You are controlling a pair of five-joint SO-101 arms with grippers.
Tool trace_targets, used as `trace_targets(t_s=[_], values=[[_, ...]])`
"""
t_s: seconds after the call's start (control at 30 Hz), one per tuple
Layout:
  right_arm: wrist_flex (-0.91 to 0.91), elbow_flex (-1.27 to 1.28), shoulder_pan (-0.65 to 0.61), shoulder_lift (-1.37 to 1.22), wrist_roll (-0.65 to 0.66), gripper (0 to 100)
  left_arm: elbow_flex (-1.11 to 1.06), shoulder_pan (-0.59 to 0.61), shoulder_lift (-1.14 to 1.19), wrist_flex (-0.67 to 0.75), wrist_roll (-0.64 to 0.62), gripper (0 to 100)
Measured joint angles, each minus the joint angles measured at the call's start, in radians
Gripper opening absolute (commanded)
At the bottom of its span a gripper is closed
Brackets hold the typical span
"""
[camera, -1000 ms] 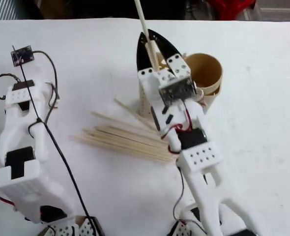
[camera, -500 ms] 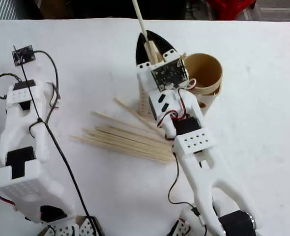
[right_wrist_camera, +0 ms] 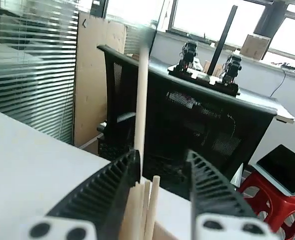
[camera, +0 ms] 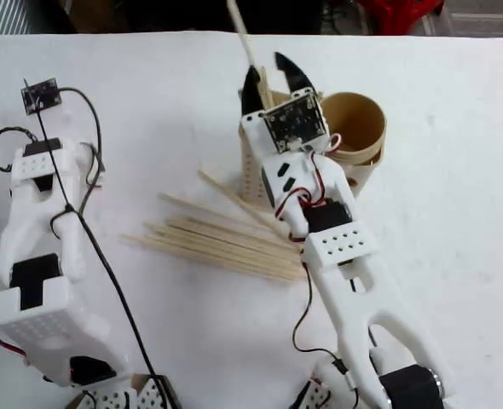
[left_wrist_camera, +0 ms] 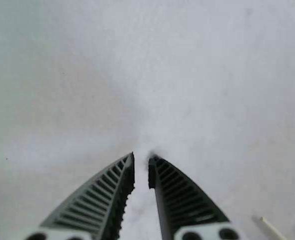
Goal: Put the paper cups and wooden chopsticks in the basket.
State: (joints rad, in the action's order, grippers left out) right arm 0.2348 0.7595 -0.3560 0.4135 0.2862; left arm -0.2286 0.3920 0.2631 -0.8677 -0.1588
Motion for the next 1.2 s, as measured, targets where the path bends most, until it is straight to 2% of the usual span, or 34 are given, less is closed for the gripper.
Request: trace_targets(t_s=[0.23, 0.43, 0.6, 0.83, 1.0, 1.2], values=[[-0.026, 0.0, 0.0, 0.0, 0.0, 17.2, 0.0, 0.0, 0.0, 0.0, 0.0, 7], [-0.089, 0.0, 0.0, 0.087, 0.0, 1.0, 0.0, 0.0, 0.0, 0.0, 0.0, 7], [-0.367, 0.0, -0.025, 0.308, 0.0, 4.0, 0.0, 0.0, 0.0, 0.0, 0.0, 7], [-0.888, 0.0, -0.229, 0.578, 0.003, 4.6, 0.0, 0.0, 0.0, 0.0, 0.0, 7], [-1.022, -0.002, -0.288, 0.493, 0.121, 4.6, 0.0, 0.0, 0.0, 0.0, 0.0, 7], [-1.023, -0.002, -0.341, 0.138, 0.21, 4.6, 0.0, 0.005, 0.0, 0.0, 0.0, 7]])
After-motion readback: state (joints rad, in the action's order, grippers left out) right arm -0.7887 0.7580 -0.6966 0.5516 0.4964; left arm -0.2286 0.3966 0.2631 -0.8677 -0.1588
